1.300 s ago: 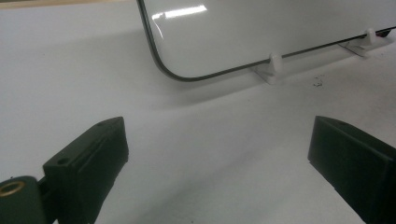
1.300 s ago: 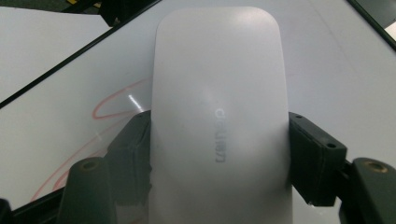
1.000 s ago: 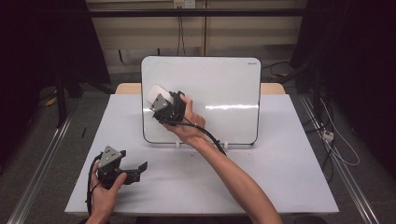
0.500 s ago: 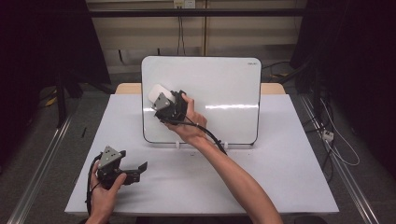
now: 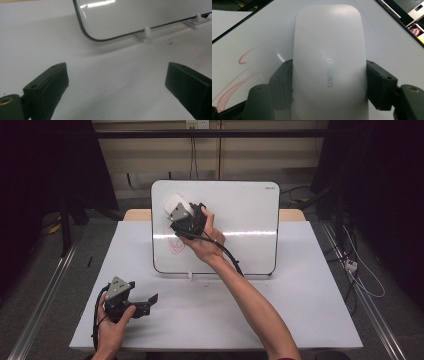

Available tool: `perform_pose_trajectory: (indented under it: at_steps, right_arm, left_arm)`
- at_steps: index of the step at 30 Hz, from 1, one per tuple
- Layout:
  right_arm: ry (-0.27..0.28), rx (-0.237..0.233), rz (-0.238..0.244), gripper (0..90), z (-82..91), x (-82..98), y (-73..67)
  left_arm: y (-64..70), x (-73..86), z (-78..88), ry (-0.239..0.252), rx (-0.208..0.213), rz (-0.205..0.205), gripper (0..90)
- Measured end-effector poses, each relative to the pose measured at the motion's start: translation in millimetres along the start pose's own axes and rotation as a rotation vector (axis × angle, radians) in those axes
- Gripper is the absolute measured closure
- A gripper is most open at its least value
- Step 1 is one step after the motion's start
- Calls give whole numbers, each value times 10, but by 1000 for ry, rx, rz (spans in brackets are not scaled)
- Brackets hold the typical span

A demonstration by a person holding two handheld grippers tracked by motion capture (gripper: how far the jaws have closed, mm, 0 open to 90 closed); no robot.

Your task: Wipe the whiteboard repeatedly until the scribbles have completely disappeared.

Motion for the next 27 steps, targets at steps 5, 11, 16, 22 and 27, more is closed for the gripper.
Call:
perform_pose_trajectory:
  at_steps: [5,11,16,22,27]
  right_arm:
    - [-5,-16,34,314,23,43,-111]
    - [6,-41,61,314,38,111,-336]
    - [15,-58,90,314,74,180,-496]
    - [11,-76,112,314,116,266,-653]
    - [19,-90,121,314,148,325,-740]
  left_arm:
    - [7,-5,-5,1,1,-3,48]
    - [5,-12,-1,6,-7,1,48]
    - [1,-10,0,4,-10,-2,48]
    - [9,-6,-10,2,-6,-5,48]
    - [4,-7,-6,2,-7,-5,48]
Point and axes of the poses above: each handheld gripper's, and its own axes: z roughly backward along the jaws, x roughly out of its underside, y roughly to its right, the point moved 9 cm from there along -z, roughly forward along the jaws, and after that the axes turned 1 degree about -y, right-handed, at the moved point
